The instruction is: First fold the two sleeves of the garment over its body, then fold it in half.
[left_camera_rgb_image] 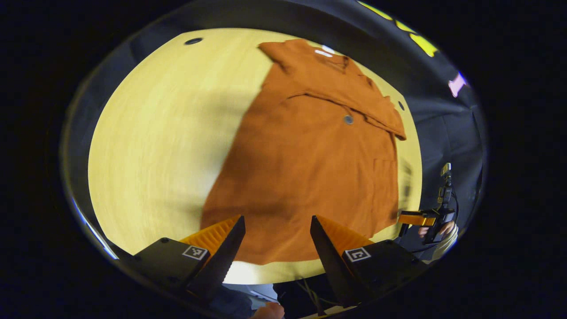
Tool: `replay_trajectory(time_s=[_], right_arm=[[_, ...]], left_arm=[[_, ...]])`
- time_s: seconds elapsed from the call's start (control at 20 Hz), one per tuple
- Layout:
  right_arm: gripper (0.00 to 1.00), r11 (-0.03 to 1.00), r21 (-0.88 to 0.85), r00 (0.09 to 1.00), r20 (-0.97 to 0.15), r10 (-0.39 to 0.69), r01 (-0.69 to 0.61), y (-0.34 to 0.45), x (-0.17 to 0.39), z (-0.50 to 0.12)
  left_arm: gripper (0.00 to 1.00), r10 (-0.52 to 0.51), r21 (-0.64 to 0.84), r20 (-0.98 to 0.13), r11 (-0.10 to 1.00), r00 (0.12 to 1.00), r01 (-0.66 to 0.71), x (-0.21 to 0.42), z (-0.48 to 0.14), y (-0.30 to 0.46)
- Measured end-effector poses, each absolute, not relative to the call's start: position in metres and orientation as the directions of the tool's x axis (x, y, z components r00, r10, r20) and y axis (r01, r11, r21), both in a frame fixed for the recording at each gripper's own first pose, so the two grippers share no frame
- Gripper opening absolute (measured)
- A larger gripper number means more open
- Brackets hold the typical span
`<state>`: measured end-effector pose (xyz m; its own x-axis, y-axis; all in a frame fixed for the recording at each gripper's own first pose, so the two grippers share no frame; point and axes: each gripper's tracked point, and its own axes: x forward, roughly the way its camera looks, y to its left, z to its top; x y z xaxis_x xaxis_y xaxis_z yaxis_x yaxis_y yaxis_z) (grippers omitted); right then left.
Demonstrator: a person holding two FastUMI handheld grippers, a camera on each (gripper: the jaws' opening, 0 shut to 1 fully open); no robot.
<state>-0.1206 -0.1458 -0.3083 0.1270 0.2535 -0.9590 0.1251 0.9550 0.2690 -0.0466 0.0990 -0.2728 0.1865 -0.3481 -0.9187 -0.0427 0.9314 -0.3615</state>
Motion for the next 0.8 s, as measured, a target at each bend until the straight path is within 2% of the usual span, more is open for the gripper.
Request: replay_trajectory(time_s=[0.25,0.45,0.5,0.6,0.65,0.7,0.75,0.8], right_arm=[[0.95,0.951,0.29,0.104,-0.954,0.28,0.107,-0.143,-0.125,-0.307],[0.95,0.946,0.312,0.088,-0.948,0.305,0.086,-0.146,-0.132,-0.302],[1.0,0.935,0.343,0.102,-0.937,0.334,0.088,-0.147,-0.132,-0.3],[0.91,0.878,0.465,0.131,-0.883,0.451,0.114,-0.138,-0.129,-0.297],[0.89,0.855,0.498,0.131,-0.866,0.482,0.145,-0.139,-0.129,-0.301],[0.82,0.84,0.513,0.125,-0.858,0.498,0.176,-0.14,-0.128,-0.306],[0.88,0.814,0.543,0.13,-0.84,0.527,0.204,-0.138,-0.125,-0.307],[0.82,0.786,0.577,0.146,-0.817,0.558,0.222,-0.133,-0.12,-0.305]], left_arm=[[0.96,-0.368,-0.384,-0.915,0.92,0.162,-0.076,-0.059,-0.281,0.153],[0.96,-0.426,-0.432,-0.9,0.9,0.087,-0.06,-0.068,-0.288,0.17],[0.96,-0.447,-0.45,-0.892,0.891,0.061,-0.063,-0.072,-0.291,0.17],[0.96,-0.49,-0.49,-0.871,0.868,0.019,-0.082,-0.079,-0.3,0.171],[0.96,-0.51,-0.508,-0.86,0.856,0.006,-0.1,-0.079,-0.302,0.17],[0.96,-0.517,-0.513,-0.856,0.851,-0.01,-0.111,-0.081,-0.305,0.173],[0.96,-0.542,-0.538,-0.84,0.836,-0.005,-0.105,-0.081,-0.303,0.173],[0.92,-0.56,-0.557,-0.828,0.825,-0.009,-0.1,-0.083,-0.302,0.173]])
